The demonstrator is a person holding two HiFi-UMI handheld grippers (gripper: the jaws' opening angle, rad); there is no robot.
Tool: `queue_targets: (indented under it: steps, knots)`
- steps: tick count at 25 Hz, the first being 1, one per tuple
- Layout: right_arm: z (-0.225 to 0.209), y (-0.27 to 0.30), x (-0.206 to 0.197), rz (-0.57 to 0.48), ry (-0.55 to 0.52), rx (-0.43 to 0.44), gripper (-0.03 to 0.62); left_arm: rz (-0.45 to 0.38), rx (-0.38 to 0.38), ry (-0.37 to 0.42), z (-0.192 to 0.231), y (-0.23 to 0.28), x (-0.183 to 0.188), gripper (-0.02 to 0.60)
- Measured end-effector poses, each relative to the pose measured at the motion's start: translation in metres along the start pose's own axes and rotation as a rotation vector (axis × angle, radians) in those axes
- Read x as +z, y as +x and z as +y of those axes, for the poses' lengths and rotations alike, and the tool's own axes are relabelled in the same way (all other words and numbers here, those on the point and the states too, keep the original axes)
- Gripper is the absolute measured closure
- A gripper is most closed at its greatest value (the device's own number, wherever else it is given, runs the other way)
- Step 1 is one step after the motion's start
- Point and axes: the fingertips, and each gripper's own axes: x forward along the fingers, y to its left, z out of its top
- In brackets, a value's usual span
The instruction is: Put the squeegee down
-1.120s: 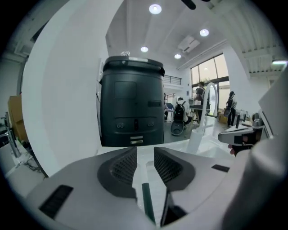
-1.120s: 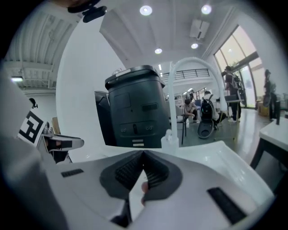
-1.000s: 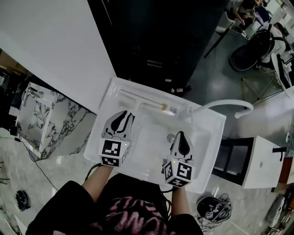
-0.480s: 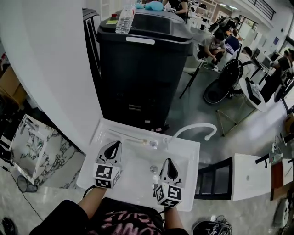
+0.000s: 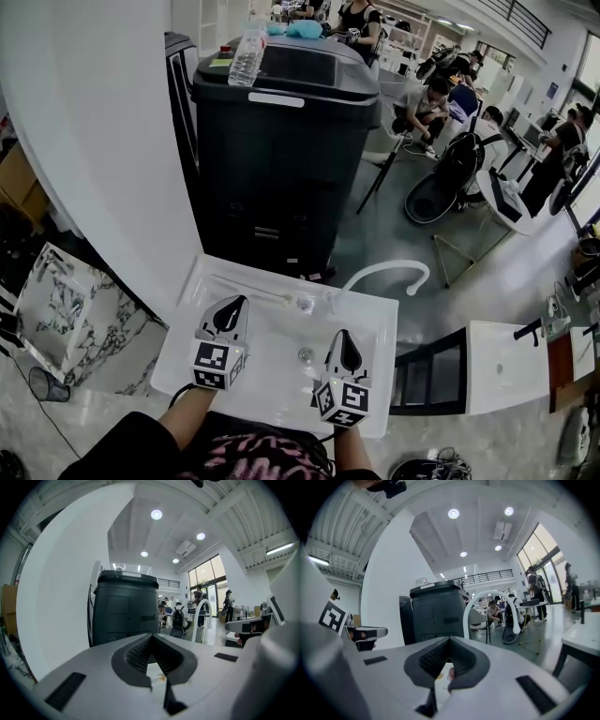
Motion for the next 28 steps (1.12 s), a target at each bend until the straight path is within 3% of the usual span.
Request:
queue_targets:
  steps: [6, 28]
  knots:
    - [0.009, 0.000, 0.007, -0.018, -0.032, 0.036, 0.574, -0.016, -0.009, -0.001, -0.002, 0.000, 0.007, 0.572]
    - [0.011, -0.007, 0.012, -0.039, -0.070, -0.024, 0.574, -0.041, 0.005, -0.013, 0.008, -0.010, 0.011, 0.572]
